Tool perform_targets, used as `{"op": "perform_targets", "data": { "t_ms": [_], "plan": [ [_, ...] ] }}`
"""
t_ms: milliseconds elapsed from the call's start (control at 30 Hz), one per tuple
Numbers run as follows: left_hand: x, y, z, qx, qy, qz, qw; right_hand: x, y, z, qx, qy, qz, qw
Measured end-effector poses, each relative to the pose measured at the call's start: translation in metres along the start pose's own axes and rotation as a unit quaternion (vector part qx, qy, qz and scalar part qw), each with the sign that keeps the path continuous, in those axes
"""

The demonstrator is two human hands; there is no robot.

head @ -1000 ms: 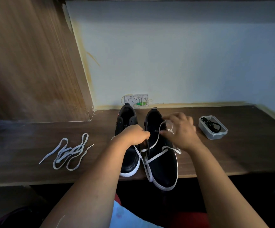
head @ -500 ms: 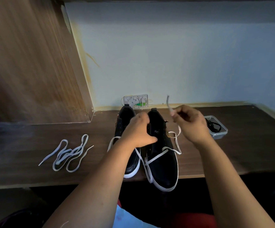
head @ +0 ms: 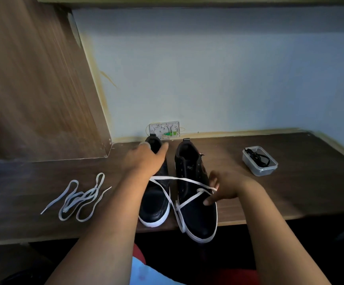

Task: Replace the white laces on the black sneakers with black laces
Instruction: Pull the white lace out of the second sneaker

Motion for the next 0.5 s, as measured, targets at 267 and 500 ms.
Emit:
{"op": "perform_targets", "data": {
  "t_ms": [267, 500],
  "plan": [
    [-0.029, 0.072, 0.039, 0.143, -0.051, 0.215, 0.965, -0.014, -0.027, -0.023, 0.028, 0.090, -0.089, 0.992],
    [-0.007, 0.055, 0.054, -0.171, -0.127, 0.167, 0.963, -0.038, -0.050, -0.053, 0.289, 0.187, -0.279, 0.896]
  ]
}}
Point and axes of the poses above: each hand's wrist, its own x-axis towards the middle knuckle, its own z-axis out of the palm, y = z × x, the point moved 10 cm from there along x, towards the middle knuckle, and after that the axes turned 12 degrees about -y, right-handed, at the moved point
